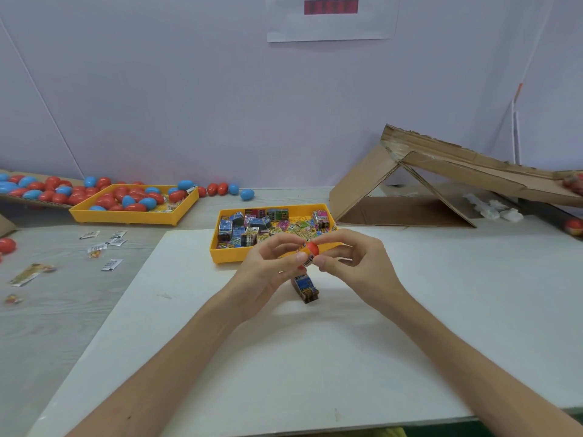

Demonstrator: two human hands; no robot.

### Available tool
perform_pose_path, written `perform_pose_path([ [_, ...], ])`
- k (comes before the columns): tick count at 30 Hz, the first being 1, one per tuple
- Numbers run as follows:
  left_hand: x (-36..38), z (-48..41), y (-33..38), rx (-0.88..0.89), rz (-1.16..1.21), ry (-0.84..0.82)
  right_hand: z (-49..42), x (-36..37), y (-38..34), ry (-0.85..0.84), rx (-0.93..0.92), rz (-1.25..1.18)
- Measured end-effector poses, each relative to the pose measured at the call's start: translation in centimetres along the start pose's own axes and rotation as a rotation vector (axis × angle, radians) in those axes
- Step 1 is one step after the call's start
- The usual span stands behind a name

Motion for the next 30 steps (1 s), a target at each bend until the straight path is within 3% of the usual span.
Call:
perform_pose_path([
  [18,-0.52,0.00,-0.20,-0.002,-0.146,0.047,0.42,0.26,-0.33,-0.032,-0.179,0.326],
  [30,-0.47,-0.04,-0.24,-0.061,-0.125,0.054,0.43,0.33,-0.06,-0.038,-0.239,0.388],
])
Point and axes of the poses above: each hand's wrist, its own z-axis away from the middle knuckle, its own x-axis out of the palm, y = z × x, the point moved 1 cm from there along -z, towards the middle knuckle, and after that the axes turned 7 degrees about y, right-handed, at the moved point
